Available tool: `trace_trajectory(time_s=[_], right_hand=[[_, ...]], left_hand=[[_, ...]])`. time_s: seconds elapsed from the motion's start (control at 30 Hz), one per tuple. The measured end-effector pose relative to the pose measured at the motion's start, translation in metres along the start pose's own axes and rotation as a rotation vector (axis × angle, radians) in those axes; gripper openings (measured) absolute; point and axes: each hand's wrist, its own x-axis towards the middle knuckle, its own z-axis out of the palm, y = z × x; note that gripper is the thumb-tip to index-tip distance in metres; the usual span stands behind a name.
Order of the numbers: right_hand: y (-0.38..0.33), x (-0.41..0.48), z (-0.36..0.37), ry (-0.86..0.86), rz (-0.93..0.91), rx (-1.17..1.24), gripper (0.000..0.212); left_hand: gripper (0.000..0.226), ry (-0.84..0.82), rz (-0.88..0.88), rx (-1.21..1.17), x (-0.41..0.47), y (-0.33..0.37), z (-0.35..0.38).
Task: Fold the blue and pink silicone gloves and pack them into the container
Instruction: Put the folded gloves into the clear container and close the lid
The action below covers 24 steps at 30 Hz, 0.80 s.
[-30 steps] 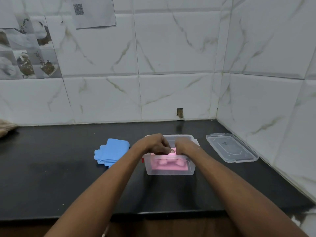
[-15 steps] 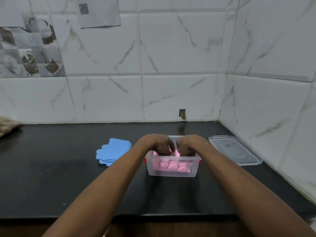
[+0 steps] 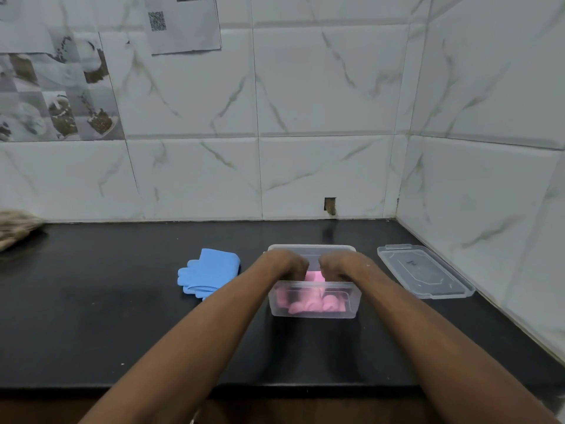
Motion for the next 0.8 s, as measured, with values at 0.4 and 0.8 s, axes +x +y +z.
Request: trace_trajectory(time_s=[0.4,0.8], right_hand=[[-0.002,-0.009,0.005,-0.016,-0.009,0.013,0.027],[0.001,-0.038,-0.026,-0.011,-0.062,0.26,0.032]], left_hand=[[0.04,-0.037,0.032,-0.139,-0.02,-0.002,-0.005],[0.011,0.413,0.146,-0.683,-0.065,-0.042,-0.026]])
